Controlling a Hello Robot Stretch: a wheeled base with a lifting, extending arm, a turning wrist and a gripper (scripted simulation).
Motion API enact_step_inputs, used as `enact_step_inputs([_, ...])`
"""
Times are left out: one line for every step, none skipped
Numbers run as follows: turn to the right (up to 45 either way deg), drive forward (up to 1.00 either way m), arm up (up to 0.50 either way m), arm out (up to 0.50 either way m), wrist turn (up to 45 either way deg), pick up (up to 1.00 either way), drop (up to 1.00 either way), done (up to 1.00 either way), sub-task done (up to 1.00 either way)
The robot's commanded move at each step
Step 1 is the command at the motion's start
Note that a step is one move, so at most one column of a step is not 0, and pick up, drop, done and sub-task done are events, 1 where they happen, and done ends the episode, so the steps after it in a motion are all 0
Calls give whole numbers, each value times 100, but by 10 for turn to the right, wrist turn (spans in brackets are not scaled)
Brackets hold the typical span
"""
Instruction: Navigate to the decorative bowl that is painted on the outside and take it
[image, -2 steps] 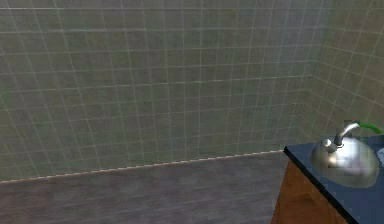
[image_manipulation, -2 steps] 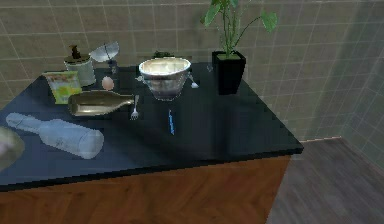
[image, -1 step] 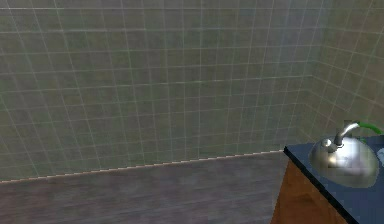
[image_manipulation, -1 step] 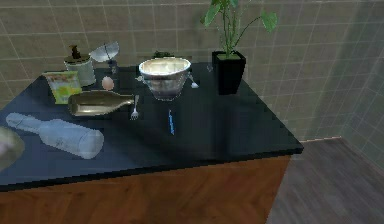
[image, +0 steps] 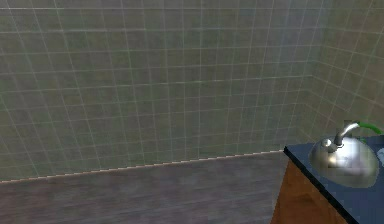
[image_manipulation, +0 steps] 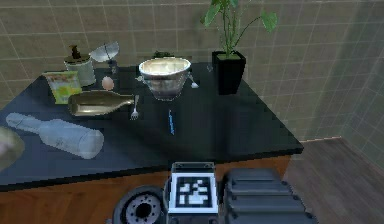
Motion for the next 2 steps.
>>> enact_step_inputs([0, 0, 0, 50, 0, 0, 0, 0, 0])
enact_step_inputs([0, 0, 0, 0, 450, 0, 0, 0, 0])
